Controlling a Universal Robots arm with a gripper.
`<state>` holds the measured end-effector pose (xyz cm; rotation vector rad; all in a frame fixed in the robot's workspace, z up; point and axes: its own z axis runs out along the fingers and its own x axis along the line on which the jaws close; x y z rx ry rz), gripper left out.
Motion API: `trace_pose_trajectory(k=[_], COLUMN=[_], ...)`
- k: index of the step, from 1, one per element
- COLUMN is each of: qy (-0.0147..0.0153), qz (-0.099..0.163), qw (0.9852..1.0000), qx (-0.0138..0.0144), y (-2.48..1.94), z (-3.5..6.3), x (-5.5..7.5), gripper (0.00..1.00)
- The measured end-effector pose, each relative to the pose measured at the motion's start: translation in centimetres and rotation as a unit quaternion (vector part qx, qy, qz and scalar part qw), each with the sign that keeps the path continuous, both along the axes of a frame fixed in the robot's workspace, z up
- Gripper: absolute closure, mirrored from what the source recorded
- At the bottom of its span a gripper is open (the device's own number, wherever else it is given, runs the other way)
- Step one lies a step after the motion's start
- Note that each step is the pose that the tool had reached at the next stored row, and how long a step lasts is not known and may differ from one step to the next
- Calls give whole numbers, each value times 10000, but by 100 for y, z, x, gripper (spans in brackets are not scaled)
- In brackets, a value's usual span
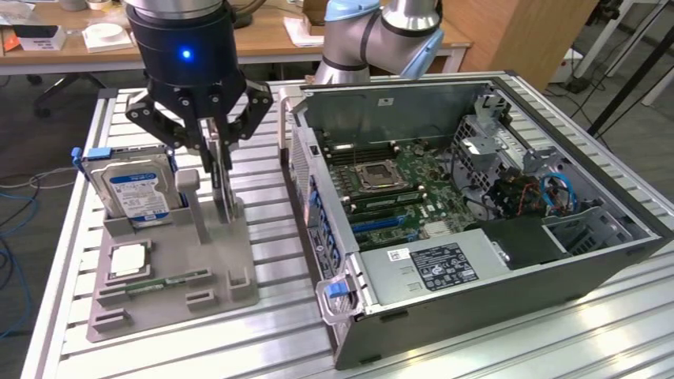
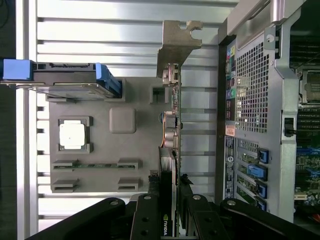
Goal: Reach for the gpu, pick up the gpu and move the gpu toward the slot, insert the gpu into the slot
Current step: 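Pick up the gpu and move the gpu toward the slot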
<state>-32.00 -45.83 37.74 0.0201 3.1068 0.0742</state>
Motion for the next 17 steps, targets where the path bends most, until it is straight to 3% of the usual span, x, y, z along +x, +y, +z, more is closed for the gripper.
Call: trace_pose_trajectory(k=[17], qy=[0], qz=[0], qw=[10000], qx=[0], y=[0], z=[54], x=[0], gripper=[74])
